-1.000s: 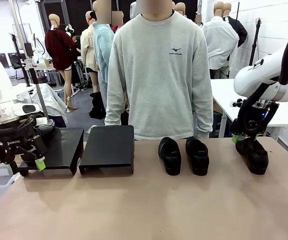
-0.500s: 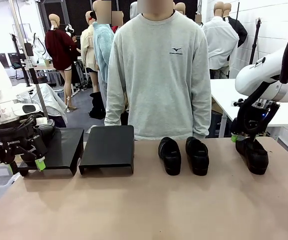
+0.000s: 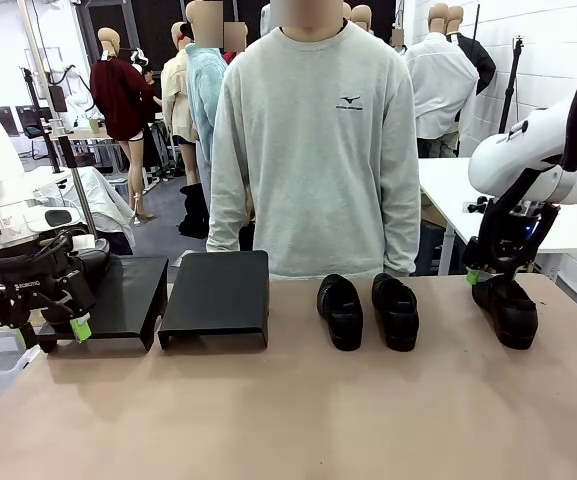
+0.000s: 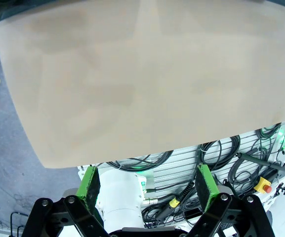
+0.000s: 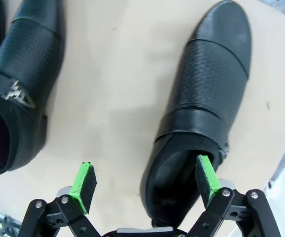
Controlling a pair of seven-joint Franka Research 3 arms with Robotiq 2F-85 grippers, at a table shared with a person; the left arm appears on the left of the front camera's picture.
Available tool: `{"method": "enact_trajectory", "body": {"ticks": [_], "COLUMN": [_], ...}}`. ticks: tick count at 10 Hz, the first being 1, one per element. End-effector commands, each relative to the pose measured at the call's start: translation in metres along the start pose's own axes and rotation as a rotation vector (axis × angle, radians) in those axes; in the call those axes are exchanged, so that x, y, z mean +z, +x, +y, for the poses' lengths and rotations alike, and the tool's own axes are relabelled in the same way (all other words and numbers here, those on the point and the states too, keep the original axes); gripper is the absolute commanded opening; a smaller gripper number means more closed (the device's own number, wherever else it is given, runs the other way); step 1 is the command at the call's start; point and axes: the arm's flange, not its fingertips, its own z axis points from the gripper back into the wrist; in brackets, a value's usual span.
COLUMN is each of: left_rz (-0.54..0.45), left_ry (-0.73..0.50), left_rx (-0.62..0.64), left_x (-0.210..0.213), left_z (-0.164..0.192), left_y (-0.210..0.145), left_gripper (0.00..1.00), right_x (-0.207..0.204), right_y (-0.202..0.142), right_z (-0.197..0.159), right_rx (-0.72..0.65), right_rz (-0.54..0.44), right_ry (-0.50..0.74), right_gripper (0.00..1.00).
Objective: Organize the shoes by placing them on the stand.
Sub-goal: Pick up one Shoe and place it in the middle of the table.
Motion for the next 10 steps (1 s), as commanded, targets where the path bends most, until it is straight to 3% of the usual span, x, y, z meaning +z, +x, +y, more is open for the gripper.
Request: {"method": "enact_trajectory", "body": {"ticks": [1, 5, 9, 10], "left_rz": [-0.008, -0.008, -0.008, -0.008], "left_ry": [0.0, 0.0, 0.0, 0.0], "left_rx": [-0.002, -0.002, -0.002, -0.002], "left_x": [-0.001, -0.001, -0.001, -0.001], "left_z": [0.001, 0.001, 0.001, 0.001], "left_y": [-0.001, -0.001, -0.001, -0.001], "left_gripper": [1.0, 1.0, 1.0, 1.0], "right_x": [-0.017, -0.041, -0.041, -0.044], "right_y": [0.014, 0.028, 0.023, 0.024], "right_z": [0.012, 0.014, 0.018, 0.017], "right_rx": [-0.06, -0.116, -0.151, -0.151], "right_rz": [0.016, 0.082, 0.109, 0.112], "right_ry": [-0.118, -0.113, -0.112, -0.102], "right_gripper": [1.0, 1.0, 1.0, 0.96]}}
